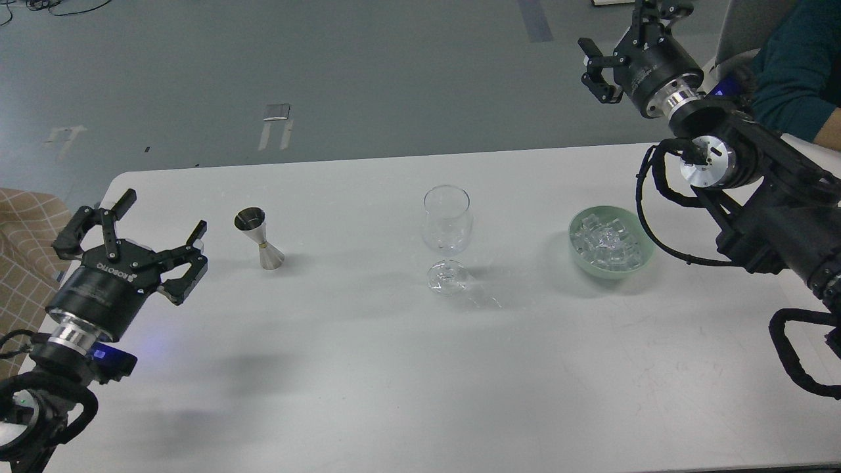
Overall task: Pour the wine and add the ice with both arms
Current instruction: 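Lower the left gripper to the metal jigger and close around it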
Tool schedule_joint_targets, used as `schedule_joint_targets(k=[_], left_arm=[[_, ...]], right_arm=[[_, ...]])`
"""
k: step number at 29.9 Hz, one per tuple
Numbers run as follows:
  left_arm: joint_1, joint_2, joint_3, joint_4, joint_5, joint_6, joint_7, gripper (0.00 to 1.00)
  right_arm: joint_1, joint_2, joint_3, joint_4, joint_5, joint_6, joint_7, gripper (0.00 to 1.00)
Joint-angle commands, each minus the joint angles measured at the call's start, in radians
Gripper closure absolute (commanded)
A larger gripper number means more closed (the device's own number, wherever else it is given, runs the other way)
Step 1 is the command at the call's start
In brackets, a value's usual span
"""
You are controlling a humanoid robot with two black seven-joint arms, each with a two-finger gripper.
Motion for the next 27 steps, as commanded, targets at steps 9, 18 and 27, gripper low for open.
schedule_joint_targets(k=[9, 18, 27], left_arm=[[-0.133, -0.273, 0.003, 0.283, 0.080, 0.017, 0.031, 0.03], [-0.303, -0.335, 0.004, 0.496, 0.121, 0.010, 0.024, 0.02], [-0.366, -0.352, 0.009, 0.582, 0.151, 0.007, 0.013, 0.02]], right_arm=[[0.000, -0.001, -0.038, 0.001, 0.000, -0.006, -0.002, 0.00], [0.000, -0.001, -0.038, 0.001, 0.000, -0.006, -0.002, 0.00], [0.000, -0.002, -0.038, 0.001, 0.000, -0.007, -0.002, 0.00]])
